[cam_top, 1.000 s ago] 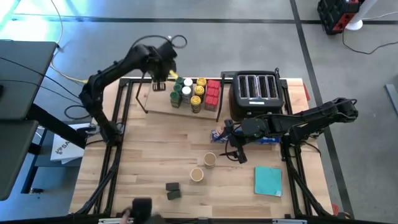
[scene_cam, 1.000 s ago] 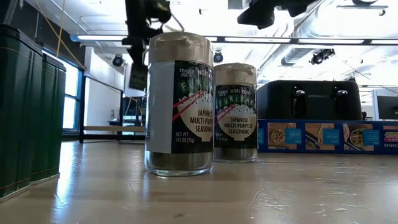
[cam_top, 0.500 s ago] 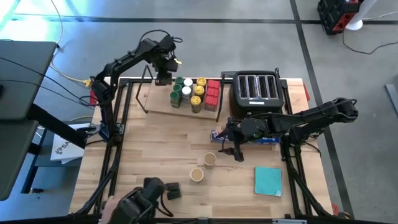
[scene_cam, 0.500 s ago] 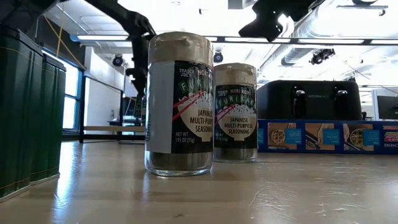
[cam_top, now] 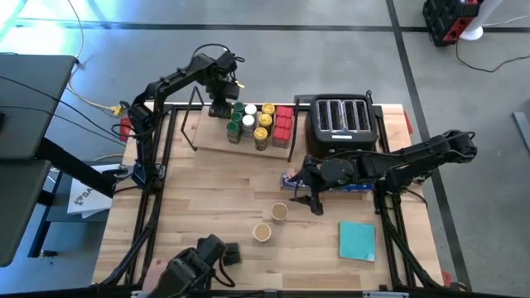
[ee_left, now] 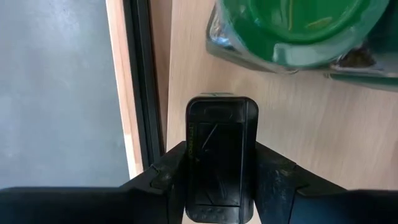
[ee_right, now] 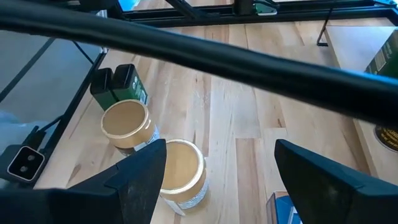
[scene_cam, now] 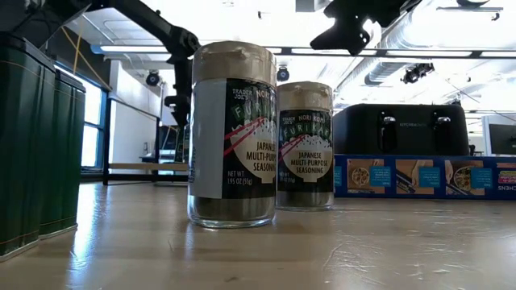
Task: Shelf spices
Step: Put the top black seasoning can on the shelf
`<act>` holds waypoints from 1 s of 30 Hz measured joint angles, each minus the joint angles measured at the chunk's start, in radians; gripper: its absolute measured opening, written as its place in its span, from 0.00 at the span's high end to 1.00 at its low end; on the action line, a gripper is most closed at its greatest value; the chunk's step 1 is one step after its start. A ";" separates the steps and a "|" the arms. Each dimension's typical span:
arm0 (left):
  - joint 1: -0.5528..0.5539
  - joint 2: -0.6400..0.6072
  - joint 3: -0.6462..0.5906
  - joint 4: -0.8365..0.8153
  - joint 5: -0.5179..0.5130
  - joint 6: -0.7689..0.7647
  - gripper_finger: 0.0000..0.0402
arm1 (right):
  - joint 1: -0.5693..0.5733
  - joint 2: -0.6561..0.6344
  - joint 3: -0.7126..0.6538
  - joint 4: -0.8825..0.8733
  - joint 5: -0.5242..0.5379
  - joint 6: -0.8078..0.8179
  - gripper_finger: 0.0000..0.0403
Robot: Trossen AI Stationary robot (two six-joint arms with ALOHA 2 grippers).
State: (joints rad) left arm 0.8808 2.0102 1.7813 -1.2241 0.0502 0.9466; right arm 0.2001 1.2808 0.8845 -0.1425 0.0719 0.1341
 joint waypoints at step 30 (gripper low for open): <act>-0.055 0.003 -0.002 0.020 -0.086 0.133 0.57 | -0.001 0.000 0.000 -0.003 0.009 -0.022 0.27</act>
State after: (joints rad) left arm 0.8253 2.0136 1.7794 -1.2041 -0.0363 1.0800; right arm 0.1993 1.2808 0.8845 -0.1459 0.0807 0.1123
